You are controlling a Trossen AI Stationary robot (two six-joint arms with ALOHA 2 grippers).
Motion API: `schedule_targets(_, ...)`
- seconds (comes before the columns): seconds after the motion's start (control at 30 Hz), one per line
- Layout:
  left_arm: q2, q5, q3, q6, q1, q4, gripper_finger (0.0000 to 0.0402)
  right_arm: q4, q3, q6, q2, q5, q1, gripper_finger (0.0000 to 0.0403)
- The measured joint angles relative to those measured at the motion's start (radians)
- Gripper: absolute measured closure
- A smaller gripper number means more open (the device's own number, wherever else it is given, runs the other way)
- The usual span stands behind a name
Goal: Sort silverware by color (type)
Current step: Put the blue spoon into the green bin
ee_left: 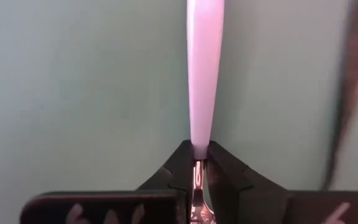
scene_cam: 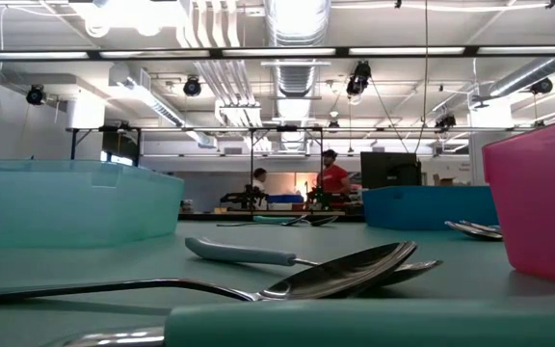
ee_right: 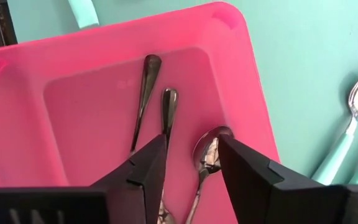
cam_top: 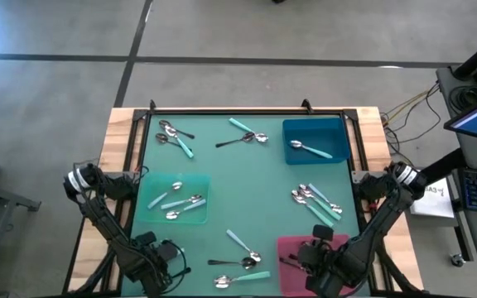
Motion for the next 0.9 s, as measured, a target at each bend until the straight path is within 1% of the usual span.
schedule_targets(0.13, -0.046, -0.028, -0.005, -0.038, 0.009, -0.066, 0.0394, 0.000, 0.000, -0.023, -0.004, 0.000, -0.027, 0.0269)
schedule_targets(0.23, -0.104, -0.090, 0.015, -0.060, 0.017, -0.139, 0.0394, -0.002, 0.000, -0.036, -0.011, 0.001, -0.053, 0.0266)
schedule_targets(0.3, -0.139, -0.159, 0.037, -0.077, 0.030, -0.180, 0.0394, -0.003, 0.001, -0.058, -0.013, 0.001, -0.070, 0.0264)
schedule_targets(0.43, -0.222, -0.342, 0.114, -0.070, 0.051, -0.286, 0.0394, -0.004, 0.001, -0.116, -0.014, 0.002, -0.100, 0.0265)
schedule_targets(0.57, -0.287, -0.503, 0.205, -0.045, 0.076, -0.475, 0.0395, -0.005, 0.001, -0.204, -0.014, 0.002, -0.133, 0.0270)
schedule_targets(0.63, -0.311, -0.556, 0.238, -0.038, 0.093, -0.578, 0.0395, -0.006, 0.001, -0.238, -0.014, 0.012, -0.154, 0.0270)
schedule_targets(0.7, -0.334, -0.574, 0.242, -0.037, 0.119, -0.662, 0.0395, -0.006, 0.001, -0.266, -0.014, 0.046, -0.175, 0.0268)
schedule_targets(0.77, -0.363, -0.572, 0.220, -0.017, 0.157, -0.693, 0.0395, -0.007, 0.001, -0.287, -0.014, 0.087, -0.196, 0.0267)
schedule_targets(0.83, -0.391, -0.556, 0.162, 0.028, 0.197, -0.680, 0.0395, -0.008, 0.001, -0.307, -0.014, 0.118, -0.218, 0.0266)
schedule_targets(0.9, -0.423, -0.517, 0.084, 0.075, 0.244, -0.635, 0.0395, -0.008, 0.001, -0.317, -0.014, 0.124, -0.239, 0.0266)
